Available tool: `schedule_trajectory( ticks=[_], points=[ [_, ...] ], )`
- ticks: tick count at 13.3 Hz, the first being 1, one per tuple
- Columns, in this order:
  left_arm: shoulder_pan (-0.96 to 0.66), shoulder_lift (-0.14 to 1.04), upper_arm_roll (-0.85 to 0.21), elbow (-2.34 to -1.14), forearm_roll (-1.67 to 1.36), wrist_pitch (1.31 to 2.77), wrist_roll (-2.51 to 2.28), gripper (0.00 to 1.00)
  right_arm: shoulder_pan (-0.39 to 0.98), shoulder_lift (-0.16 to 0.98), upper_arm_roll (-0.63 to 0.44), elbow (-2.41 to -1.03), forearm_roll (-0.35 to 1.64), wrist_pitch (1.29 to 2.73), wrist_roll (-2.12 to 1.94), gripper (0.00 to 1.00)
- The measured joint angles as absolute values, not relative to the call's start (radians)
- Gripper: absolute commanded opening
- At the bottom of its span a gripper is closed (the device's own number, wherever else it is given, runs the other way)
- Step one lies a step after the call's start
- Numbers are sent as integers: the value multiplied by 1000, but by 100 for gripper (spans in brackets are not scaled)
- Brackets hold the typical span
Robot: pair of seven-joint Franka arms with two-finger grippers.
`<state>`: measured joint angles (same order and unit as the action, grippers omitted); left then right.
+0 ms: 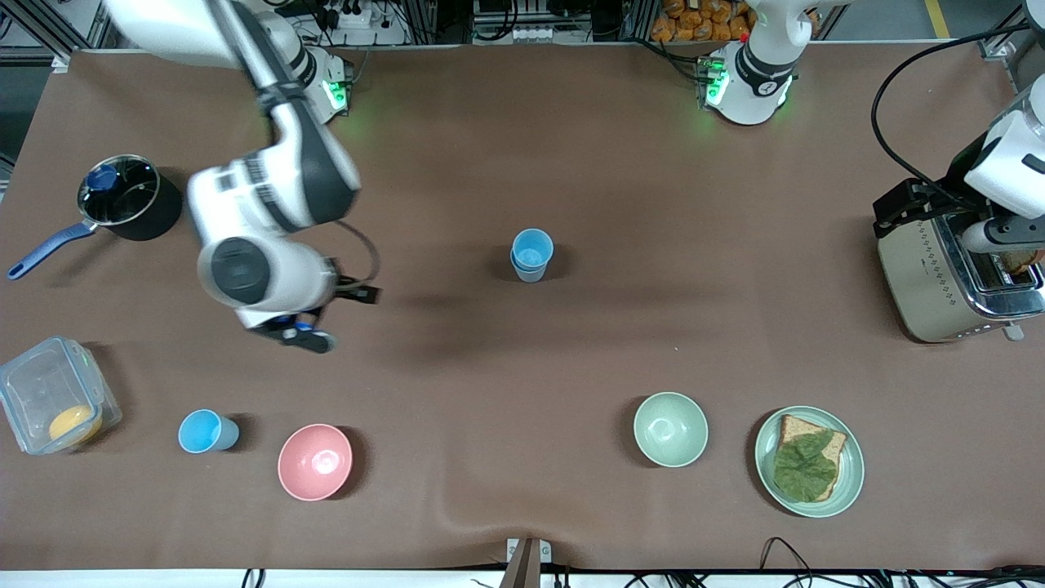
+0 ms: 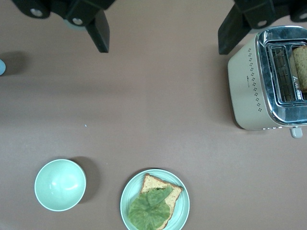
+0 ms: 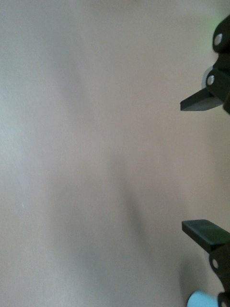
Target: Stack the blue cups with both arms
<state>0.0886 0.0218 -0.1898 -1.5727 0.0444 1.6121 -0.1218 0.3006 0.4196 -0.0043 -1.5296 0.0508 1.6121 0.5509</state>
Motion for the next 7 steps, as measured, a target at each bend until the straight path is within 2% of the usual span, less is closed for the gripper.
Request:
schedule_trajectory(
  ticks=[4,7],
  points=[
    [89,22,-190,-1572,44,1612,-122,100,160,330,-5,-1529,51,1517,338,100],
    [89,21,-190,-1572,44,1611,-122,100,140,237,-4,-1529,50,1463,298,100]
  ],
)
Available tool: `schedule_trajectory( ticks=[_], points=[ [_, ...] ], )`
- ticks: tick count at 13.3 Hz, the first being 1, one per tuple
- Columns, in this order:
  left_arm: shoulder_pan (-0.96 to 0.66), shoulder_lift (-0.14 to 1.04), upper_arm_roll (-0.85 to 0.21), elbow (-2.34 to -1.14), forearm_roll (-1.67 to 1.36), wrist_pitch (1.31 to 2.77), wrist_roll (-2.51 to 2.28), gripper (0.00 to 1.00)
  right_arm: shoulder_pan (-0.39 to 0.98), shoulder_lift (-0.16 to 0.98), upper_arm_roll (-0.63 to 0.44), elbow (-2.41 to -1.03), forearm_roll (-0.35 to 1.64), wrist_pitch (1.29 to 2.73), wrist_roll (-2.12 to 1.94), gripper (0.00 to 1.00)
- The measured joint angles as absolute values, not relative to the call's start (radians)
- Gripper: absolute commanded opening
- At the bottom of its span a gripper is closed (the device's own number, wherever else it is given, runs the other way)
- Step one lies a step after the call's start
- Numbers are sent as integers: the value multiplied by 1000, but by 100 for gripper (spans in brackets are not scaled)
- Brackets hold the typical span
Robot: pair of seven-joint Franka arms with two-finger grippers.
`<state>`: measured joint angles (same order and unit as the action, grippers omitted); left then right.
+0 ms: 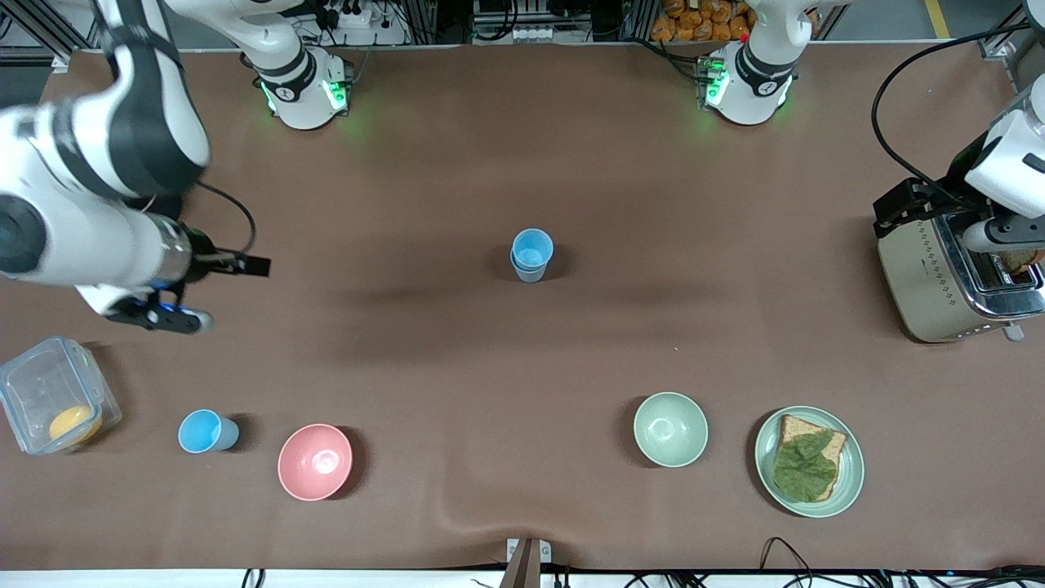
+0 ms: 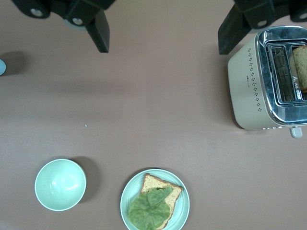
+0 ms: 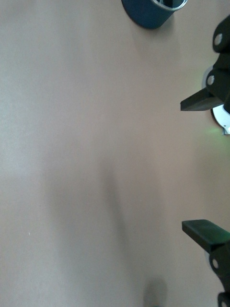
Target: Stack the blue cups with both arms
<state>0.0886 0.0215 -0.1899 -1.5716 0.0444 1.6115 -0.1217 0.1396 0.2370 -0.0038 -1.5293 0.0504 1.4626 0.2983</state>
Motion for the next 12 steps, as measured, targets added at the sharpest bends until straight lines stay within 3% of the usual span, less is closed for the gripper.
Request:
schedule_trajectory(
  ticks=[7,12],
  points=[
    [89,22,-189,-1544,44,1611,-122,100,-49,46,-5,-1532,26,1467,21,100],
    [89,25,-187,-1530,21,1583,-122,100,-59,12,-3,-1541,-24,1495,15,100]
  ],
)
